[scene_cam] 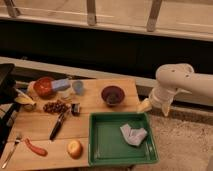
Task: Place towel in table surface
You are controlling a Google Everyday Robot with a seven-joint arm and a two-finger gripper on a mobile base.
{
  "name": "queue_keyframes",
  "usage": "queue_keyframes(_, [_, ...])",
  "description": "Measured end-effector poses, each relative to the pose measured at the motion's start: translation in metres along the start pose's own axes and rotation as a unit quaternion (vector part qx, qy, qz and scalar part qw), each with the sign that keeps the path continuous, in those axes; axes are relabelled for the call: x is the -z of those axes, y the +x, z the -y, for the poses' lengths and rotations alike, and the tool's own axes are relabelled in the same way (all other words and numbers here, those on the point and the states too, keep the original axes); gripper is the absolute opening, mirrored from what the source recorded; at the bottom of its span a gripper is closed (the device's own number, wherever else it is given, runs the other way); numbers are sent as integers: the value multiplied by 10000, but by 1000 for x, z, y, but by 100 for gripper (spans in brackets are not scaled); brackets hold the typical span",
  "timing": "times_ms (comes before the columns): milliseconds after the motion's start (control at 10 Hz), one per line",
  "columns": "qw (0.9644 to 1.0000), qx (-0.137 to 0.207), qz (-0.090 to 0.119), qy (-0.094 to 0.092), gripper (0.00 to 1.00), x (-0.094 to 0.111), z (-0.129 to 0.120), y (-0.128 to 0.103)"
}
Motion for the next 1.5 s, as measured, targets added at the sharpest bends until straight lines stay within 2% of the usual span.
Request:
queue_keyframes(400, [9994, 277, -94, -170, 80, -13, -22, 7])
queue_keyframes(600, [9985, 488, -117, -211, 80, -21, -41, 19])
queue_keyframes(800, [9980, 536, -184, -292, 80, -27, -46, 31])
queue_keyframes(1100, [9964, 557, -426, -484, 80, -46, -51, 45])
queue_keyframes(1200, [9953, 567, -602, -511, 80, -61, -53, 52])
queue_keyframes(1500, [9926, 623, -987, -343, 80, -92, -60, 59])
